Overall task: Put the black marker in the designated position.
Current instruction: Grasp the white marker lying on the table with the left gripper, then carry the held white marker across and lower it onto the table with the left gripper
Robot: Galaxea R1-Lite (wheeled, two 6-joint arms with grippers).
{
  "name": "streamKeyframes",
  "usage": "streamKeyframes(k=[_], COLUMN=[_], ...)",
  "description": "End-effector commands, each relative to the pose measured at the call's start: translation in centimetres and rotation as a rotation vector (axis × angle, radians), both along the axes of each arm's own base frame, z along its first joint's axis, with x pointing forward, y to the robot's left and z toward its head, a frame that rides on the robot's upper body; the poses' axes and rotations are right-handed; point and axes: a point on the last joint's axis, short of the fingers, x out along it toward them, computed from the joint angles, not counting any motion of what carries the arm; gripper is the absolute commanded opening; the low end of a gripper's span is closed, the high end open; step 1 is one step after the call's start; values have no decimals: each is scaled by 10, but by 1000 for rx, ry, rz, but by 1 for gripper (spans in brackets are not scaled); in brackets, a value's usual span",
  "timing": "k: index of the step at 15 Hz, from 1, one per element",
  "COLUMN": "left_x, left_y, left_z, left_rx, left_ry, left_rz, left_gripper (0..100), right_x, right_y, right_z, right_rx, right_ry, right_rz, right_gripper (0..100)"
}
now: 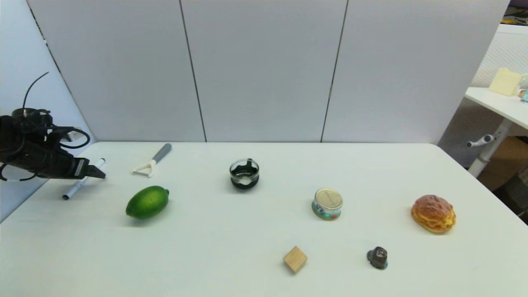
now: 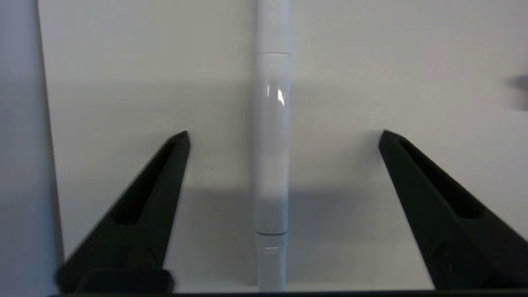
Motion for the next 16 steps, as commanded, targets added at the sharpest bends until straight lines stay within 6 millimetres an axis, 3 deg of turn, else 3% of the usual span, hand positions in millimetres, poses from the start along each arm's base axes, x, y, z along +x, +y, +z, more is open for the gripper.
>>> streamKeyframes(k=[1,12,14,16], left_x=[-1,4,5,4], left_y=[0,3,3,-13], left_z=[1,1,19,56], left_rx=[0,-3,39,83], left_ry=[-1,-32,-109,-205], left_rz=[-1,4,-10,-40], left_gripper=[0,0,0,0], right_x=[0,0,0,0], right_y=[0,0,0,0], right_z=[0,0,0,0], right_rx=[0,0,0,0], right_ry=[2,2,0,0], right_rz=[0,0,0,0], right_gripper=[100,100,100,100])
